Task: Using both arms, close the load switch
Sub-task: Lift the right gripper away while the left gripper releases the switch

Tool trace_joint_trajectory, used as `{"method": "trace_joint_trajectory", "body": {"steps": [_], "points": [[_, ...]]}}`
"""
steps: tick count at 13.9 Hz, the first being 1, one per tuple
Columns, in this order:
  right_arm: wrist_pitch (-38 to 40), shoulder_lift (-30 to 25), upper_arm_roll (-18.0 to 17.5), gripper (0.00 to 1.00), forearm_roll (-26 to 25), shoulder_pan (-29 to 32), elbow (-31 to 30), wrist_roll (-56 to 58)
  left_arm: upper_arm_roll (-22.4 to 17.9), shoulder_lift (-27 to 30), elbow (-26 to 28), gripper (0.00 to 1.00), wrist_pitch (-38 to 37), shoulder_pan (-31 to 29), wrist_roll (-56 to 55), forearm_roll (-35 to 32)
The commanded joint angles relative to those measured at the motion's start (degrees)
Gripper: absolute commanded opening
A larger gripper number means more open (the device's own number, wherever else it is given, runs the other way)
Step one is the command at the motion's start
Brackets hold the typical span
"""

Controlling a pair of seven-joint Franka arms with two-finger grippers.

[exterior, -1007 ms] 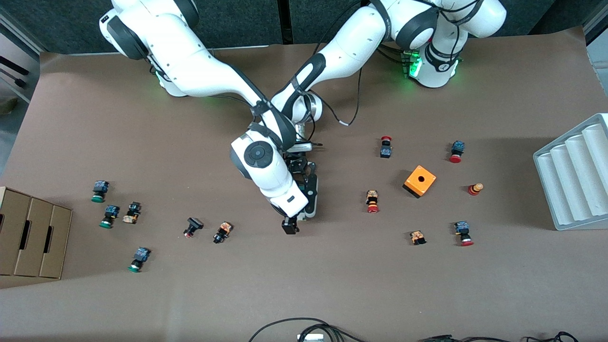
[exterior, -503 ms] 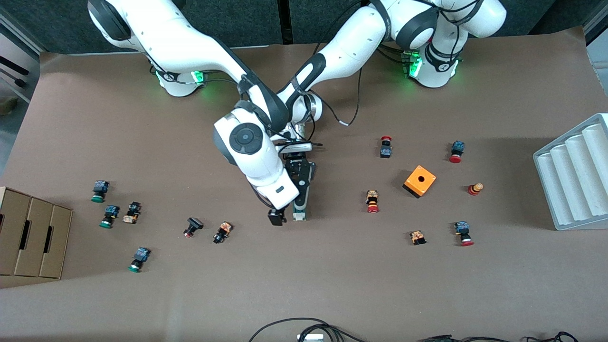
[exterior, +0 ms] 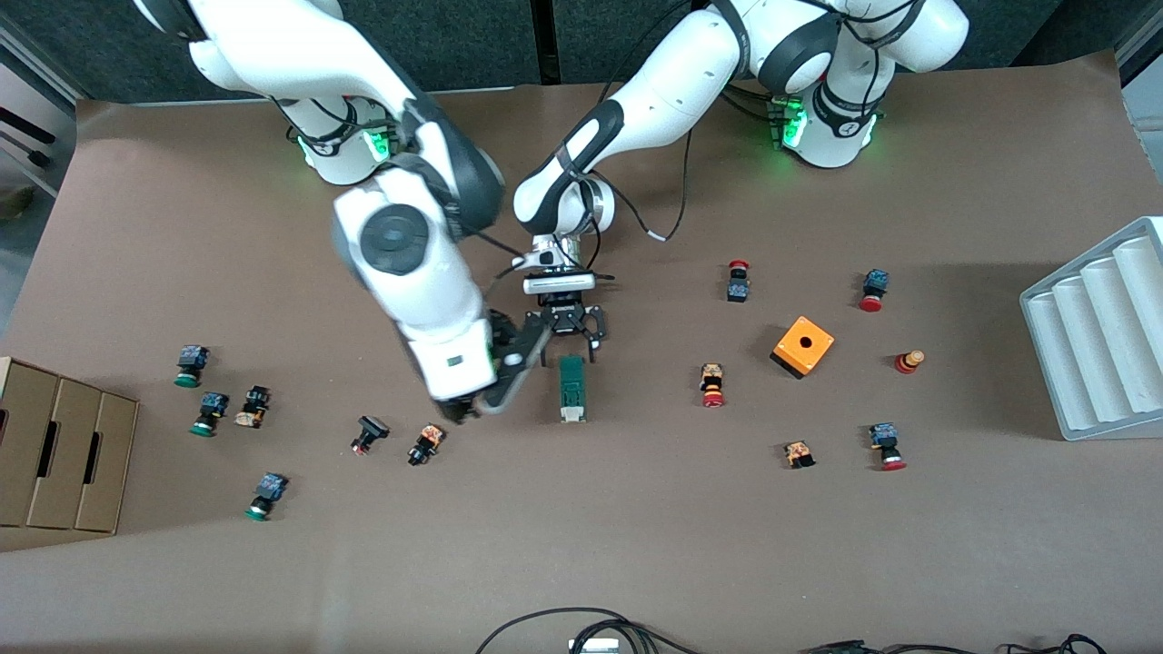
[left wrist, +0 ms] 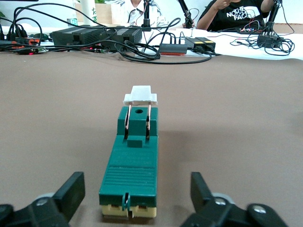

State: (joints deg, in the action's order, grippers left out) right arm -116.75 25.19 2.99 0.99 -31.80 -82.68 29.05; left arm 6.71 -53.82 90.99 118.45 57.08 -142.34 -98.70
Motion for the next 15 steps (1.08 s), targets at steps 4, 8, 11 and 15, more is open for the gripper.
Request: {"method": "trace_joint_trajectory", "body": {"steps": [4, 8, 11, 15], "points": [[4.4, -6.5, -0.5, 0.99, -1.5, 10.9, -0.4, -0.9, 0.0, 4.9, 0.7, 1.0, 1.9, 0.0, 11.8, 10.0], [5.4, -7.6, -0.4, 0.99, -1.3, 15.3, -0.4, -1.1, -0.1, 9.2, 0.2, 1.0, 2.2, 0.0, 32.3, 23.0], [8.0, -8.1, -0.4, 0.99, 6.5, 25.1, -0.4, -1.0, -0.2, 12.0, 0.2, 1.0, 1.7, 0.0, 46.3, 30.4], [11.3, -8.9, -0.3, 0.99, 8.3, 33.6, -0.9, -1.4, -0.5, 14.9, 0.7, 1.0, 0.6, -0.1, 64.7, 37.3]]}}
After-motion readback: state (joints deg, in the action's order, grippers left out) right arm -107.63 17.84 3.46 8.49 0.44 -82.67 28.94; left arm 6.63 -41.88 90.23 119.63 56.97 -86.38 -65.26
